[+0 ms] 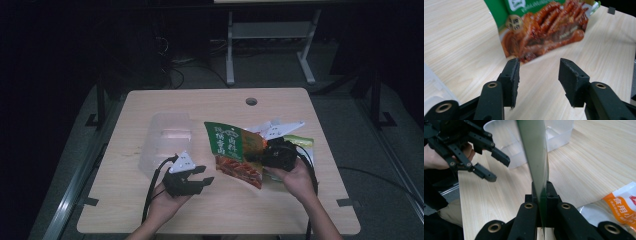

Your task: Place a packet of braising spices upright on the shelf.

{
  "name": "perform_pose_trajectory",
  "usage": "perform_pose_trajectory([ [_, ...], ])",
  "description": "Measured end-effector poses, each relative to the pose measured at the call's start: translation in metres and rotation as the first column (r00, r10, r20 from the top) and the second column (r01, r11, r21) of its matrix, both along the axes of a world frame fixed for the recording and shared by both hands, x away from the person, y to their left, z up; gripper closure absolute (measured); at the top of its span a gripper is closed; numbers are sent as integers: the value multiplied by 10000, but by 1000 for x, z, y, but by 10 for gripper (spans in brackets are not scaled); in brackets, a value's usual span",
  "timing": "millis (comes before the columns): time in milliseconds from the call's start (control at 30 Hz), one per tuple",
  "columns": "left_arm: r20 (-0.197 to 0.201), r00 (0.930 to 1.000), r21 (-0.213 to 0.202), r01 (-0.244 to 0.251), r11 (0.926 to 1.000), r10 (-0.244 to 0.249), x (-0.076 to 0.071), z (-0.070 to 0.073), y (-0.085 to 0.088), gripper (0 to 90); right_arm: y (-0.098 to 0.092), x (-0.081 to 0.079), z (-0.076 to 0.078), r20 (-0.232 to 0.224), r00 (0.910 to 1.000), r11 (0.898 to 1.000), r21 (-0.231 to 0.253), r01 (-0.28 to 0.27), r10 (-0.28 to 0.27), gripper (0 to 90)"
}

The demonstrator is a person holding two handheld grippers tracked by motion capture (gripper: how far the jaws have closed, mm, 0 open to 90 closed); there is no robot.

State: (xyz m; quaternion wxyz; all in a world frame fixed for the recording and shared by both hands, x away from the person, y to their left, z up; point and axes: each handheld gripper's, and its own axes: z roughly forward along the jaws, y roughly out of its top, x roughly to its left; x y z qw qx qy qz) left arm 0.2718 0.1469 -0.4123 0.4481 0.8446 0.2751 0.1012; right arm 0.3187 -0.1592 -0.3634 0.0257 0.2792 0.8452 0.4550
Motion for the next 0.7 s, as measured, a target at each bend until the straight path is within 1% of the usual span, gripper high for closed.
perform_pose_trajectory([
  [67,2,10000,33,72,10000,-72,-2,-1,2,492,2,1,2,13,10000,10000,-68,31,-31,898],
  [133,-107,9999,-134,111,9998,-112,-4,-3,3,477,3,1,6,113,9999,10000,-46,35,-34,898],
  [167,-93,9998,-140,151,9998,-152,-4,-3,4,473,4,2,8,162,9999,10000,-63,54,-53,898],
  [233,-88,9998,-176,164,9997,-166,-5,-4,6,460,6,3,14,258,9996,10000,-46,89,-88,898],
  [267,-71,9997,-124,234,9996,-235,-5,-3,7,452,7,3,17,310,9995,9999,-64,97,-95,898],
  [367,-17,9995,-268,306,9992,-306,-6,-2,8,436,10,6,27,510,9986,9998,-81,162,-158,899],
  [400,24,9995,-315,316,9990,-315,-6,-2,8,429,12,7,31,678,9976,9998,-151,158,-147,898],
  [433,79,9996,-343,290,9990,-288,-7,-2,7,421,13,8,35,666,9977,9999,-61,155,-151,898],
  [467,184,9992,-188,362,9992,-358,-7,-2,7,415,14,8,38,687,9975,9998,-28,171,-169,898],
  [567,129,9993,-270,354,9990,-351,-8,-3,4,400,17,13,47,779,9968,9998,11,175,-176,898],
  [700,199,9988,-209,459,9987,-455,-8,-2,2,394,23,18,54,873,9961,9998,-91,154,-145,898],
])
